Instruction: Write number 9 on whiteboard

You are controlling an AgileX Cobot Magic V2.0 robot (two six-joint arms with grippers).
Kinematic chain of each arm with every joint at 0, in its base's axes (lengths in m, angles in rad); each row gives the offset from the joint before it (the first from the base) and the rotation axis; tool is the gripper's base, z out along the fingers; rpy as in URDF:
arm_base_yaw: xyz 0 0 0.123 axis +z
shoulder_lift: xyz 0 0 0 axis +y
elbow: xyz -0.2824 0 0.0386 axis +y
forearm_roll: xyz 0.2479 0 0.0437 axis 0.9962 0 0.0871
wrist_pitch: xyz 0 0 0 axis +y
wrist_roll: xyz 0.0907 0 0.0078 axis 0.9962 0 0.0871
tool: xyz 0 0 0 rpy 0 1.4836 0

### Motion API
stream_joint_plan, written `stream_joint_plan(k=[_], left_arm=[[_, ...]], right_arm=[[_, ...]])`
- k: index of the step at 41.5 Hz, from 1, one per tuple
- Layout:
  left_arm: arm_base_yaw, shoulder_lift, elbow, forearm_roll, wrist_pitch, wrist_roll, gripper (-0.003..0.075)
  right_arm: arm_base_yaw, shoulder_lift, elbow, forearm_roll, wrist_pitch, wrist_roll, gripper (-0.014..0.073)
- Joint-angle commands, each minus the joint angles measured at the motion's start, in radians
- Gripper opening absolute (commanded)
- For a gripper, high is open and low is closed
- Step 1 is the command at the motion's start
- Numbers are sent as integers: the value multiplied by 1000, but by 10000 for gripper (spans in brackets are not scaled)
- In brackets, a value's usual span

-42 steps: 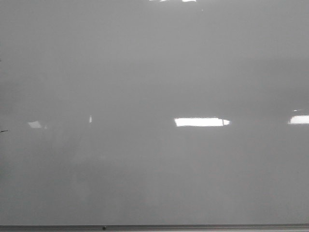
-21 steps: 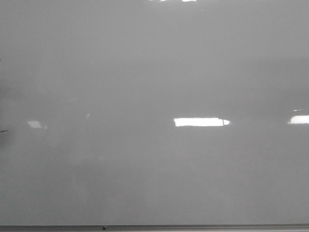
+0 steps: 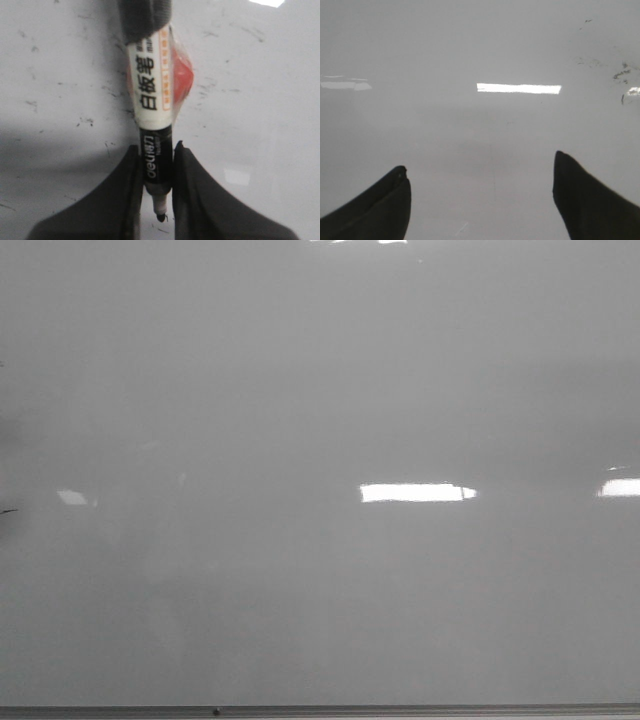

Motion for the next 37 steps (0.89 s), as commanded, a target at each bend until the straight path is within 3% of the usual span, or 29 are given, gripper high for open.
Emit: stream_joint_plan(k=[1,6,12,16,19,23,32,37], left_arm=[[-11,-87,-40,0,72,-7,-18],[-52,-173,-116,11,380,16,-18],[-152,-201,-258,-16,796,193,-18],[-246,-201,-339,-119,1045,419,-19],[-342,-201,-387,-195,1166,745,-19],[-431,-201,-407,-216,1242,949,-19],[-566,-202,-413,-227,1255,1076,-19],[-604,-202,-413,-287,1253,1146,-19]], right_arm=[[-4,16,-36,-10,-64,-3,603],[-4,31,-46,-10,-23,-3,603],[0,109,-96,-9,71,-29,603],[14,212,-160,25,159,-71,603],[50,313,-221,92,261,-151,603],[101,393,-278,187,350,-267,603],[261,527,-390,490,499,-622,603],[365,600,-435,609,520,-739,603]])
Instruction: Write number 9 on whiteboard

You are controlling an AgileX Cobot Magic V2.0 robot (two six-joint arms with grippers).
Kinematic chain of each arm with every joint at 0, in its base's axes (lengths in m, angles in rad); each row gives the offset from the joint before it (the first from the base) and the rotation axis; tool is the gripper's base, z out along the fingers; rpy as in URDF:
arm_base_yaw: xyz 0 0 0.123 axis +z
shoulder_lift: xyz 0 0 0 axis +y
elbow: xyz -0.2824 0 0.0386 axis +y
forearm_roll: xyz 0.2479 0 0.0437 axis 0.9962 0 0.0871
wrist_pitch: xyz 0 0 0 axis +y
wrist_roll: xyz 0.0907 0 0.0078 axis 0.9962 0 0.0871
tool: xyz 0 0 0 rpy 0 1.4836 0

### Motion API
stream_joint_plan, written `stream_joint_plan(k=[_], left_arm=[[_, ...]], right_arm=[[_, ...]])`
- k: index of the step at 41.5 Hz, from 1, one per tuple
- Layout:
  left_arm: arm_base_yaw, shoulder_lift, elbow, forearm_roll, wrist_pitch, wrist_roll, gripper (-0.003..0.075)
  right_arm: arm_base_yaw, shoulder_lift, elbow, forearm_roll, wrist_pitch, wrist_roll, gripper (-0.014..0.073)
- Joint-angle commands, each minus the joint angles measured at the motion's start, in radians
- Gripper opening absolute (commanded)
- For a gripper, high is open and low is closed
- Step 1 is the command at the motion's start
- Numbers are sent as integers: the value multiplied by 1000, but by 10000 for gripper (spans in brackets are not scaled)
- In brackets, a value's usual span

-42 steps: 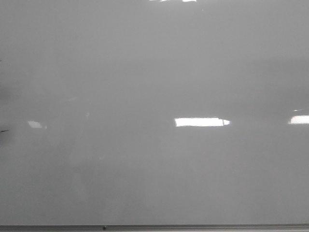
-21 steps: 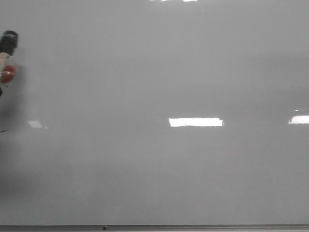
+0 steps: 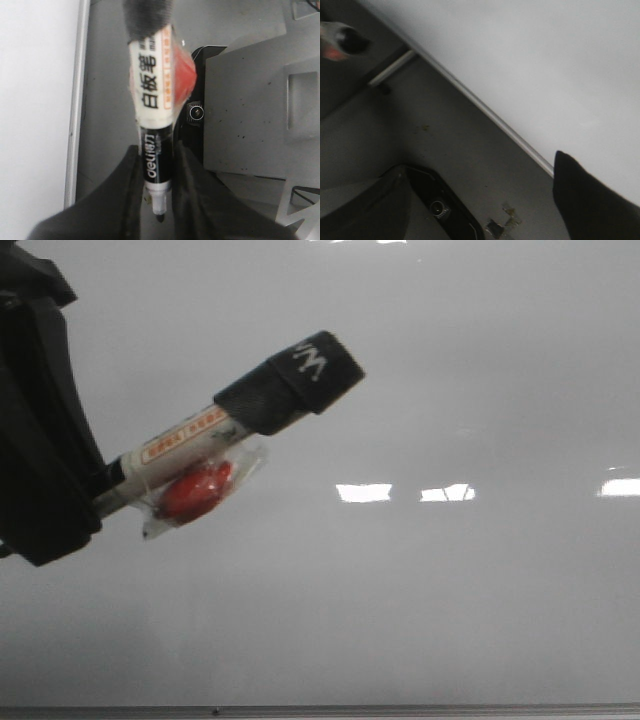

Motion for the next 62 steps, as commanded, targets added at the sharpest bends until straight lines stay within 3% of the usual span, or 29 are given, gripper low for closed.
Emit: stream_joint_plan(k=[1,14,24,32,42,47,49,52,58,60,62], left_arm=[[-29,-27,-30,-85,-10,62,-19],[-34,-27,-30,-97,-10,65,-19],[-34,-27,-30,-113,-29,85,-19],[-34,-27,-30,-139,-53,85,-18],[-34,-27,-30,-174,-94,85,-18],[-34,-29,-30,-200,-112,85,-13],[-34,-29,-30,-200,-114,80,13],[-34,-29,-30,-200,-121,76,119],[-34,-29,-30,-201,-206,-47,527],[-32,-29,-35,-201,-235,-101,626],[-24,-29,-45,-195,-247,-131,669]], right_arm=[[75,54,-64,128,-20,-118,603],[313,245,-158,175,-126,-193,603],[384,372,-197,176,-203,-218,579],[384,419,-205,190,-201,-218,374],[384,426,-205,204,-210,-218,216],[384,426,-205,204,-210,-218,9],[384,426,-205,204,-210,-218,-73],[384,426,-205,204,-212,-218,-63],[375,426,-205,200,-224,-218,-69],[366,424,-205,196,-221,-218,-69],[348,424,-204,184,-213,-218,-69]])
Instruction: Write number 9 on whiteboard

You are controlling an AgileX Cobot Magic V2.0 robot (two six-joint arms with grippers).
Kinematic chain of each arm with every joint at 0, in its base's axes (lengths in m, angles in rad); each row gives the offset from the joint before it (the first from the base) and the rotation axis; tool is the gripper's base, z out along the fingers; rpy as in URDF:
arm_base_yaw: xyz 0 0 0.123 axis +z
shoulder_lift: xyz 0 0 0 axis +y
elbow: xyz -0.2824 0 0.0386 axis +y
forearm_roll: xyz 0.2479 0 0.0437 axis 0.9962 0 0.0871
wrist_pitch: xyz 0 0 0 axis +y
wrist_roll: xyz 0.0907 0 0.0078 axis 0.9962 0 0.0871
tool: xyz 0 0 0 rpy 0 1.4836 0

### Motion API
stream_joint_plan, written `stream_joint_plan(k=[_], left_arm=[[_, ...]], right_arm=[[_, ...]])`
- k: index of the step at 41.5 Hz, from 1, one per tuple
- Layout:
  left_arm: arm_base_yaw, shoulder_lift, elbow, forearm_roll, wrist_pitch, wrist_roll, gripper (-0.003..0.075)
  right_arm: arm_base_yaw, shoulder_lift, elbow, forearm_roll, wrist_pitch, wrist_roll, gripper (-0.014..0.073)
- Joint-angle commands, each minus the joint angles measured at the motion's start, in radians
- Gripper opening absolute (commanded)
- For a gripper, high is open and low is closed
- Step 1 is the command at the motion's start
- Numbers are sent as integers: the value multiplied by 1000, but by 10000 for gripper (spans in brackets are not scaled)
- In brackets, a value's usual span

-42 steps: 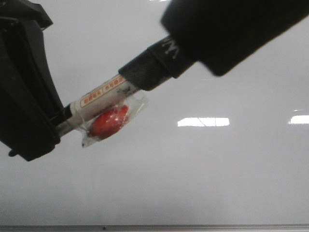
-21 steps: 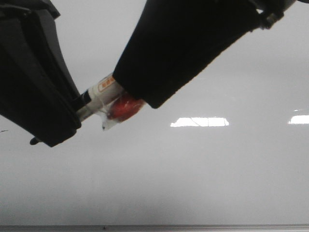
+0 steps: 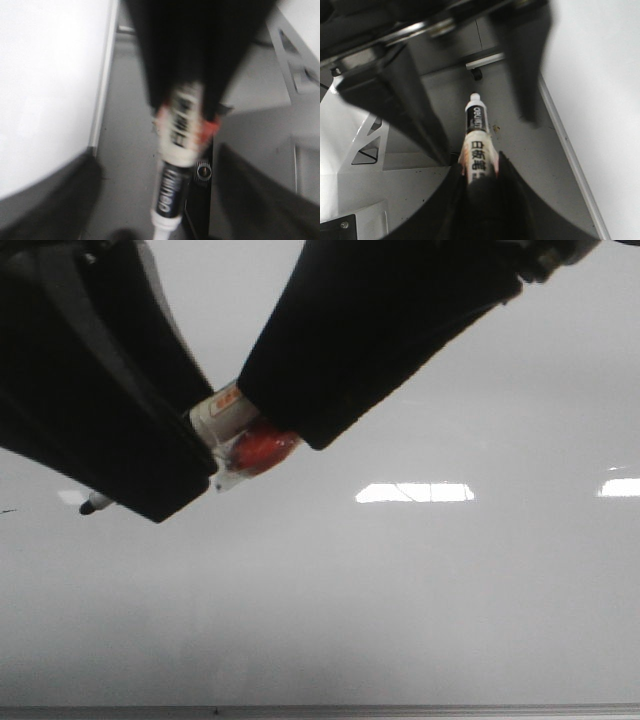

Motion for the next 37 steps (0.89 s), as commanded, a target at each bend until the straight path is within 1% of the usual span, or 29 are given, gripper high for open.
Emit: stream_joint_plan(k=[1,5,8,11,13,14,15,17,18,22,27,37], left_arm=[[8,-27,-51,-43,-74,-99,676],[49,-59,-61,-43,-78,-144,639],[88,-116,-44,-43,-101,-170,565],[131,-197,0,-45,-147,-188,456],[166,-272,52,-51,-186,-189,348],[191,-331,97,-53,-210,-189,258],[207,-371,128,-61,-223,-189,196],[238,-454,195,-77,-252,-189,45],[253,-503,223,-83,-261,-189,-11],[287,-656,329,-113,-311,-190,-19],[296,-761,397,-122,-376,-190,-19],[296,-792,407,-122,-393,-190,-19]], right_arm=[[-34,-23,-31,13,-18,-9,-67],[-105,-27,-20,3,-13,-7,-67],[-172,-35,2,5,-56,-4,-67],[-228,-39,22,28,-118,5,-67],[-256,-39,27,60,-166,5,-67],[-262,-39,27,85,-196,5,-67],[-262,-39,27,97,-232,5,-67],[-261,-38,27,122,-292,4,-67],[-261,-36,27,134,-316,4,-67],[-261,-13,27,144,-398,4,-67],[-261,30,25,144,-487,4,-67],[-261,114,-28,145,-574,4,-67]])
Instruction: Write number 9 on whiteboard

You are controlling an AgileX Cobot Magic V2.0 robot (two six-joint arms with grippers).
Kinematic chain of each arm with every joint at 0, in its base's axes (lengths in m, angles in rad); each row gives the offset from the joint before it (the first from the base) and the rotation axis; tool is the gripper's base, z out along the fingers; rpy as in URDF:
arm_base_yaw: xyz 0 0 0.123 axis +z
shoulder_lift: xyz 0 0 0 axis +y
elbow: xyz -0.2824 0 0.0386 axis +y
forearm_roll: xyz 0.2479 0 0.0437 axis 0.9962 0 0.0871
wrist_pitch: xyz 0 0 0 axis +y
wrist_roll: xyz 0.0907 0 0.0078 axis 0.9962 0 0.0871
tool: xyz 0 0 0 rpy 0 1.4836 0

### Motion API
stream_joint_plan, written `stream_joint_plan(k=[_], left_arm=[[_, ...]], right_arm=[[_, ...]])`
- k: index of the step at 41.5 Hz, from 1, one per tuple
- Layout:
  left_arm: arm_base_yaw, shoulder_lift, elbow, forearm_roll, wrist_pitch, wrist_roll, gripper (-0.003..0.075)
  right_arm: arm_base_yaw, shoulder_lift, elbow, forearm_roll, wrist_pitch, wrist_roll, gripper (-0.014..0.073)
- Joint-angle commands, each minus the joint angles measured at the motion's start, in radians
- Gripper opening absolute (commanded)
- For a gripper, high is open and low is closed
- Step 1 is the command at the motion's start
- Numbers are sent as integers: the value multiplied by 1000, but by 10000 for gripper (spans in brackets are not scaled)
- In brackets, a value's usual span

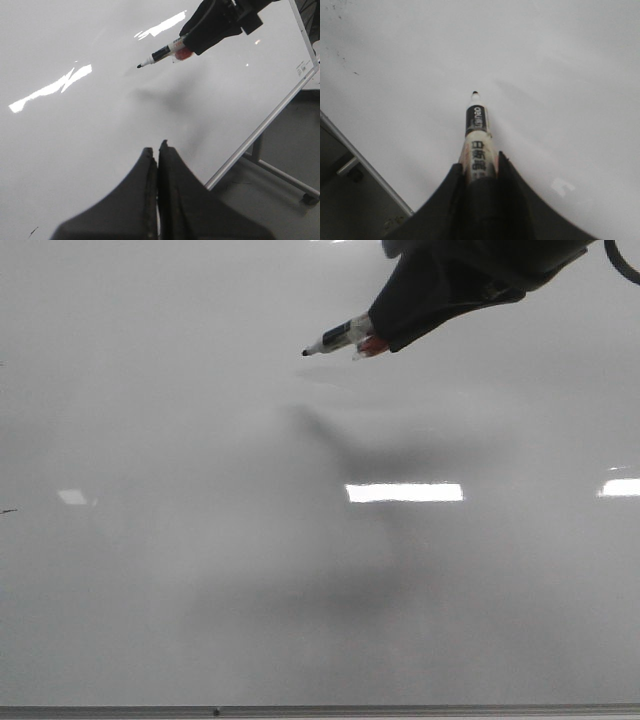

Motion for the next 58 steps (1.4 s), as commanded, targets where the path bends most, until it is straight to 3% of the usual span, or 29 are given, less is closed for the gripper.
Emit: stream_joint_plan(k=[1,20,37,47,58], left_arm=[[0,6,-27,-38,-67,-9,-19],[0,6,-27,-38,-67,-9,-19],[0,6,-27,-38,-67,-9,-19],[0,6,-27,-38,-67,-9,-19],[0,6,-23,-38,-67,-9,-19]], right_arm=[[-7,0,-65,27,-83,-2,-67],[45,269,-339,28,9,-2,-67],[-66,208,-247,27,61,14,-58],[-69,143,-249,25,-16,13,-58],[-69,148,-249,20,13,13,-58]])
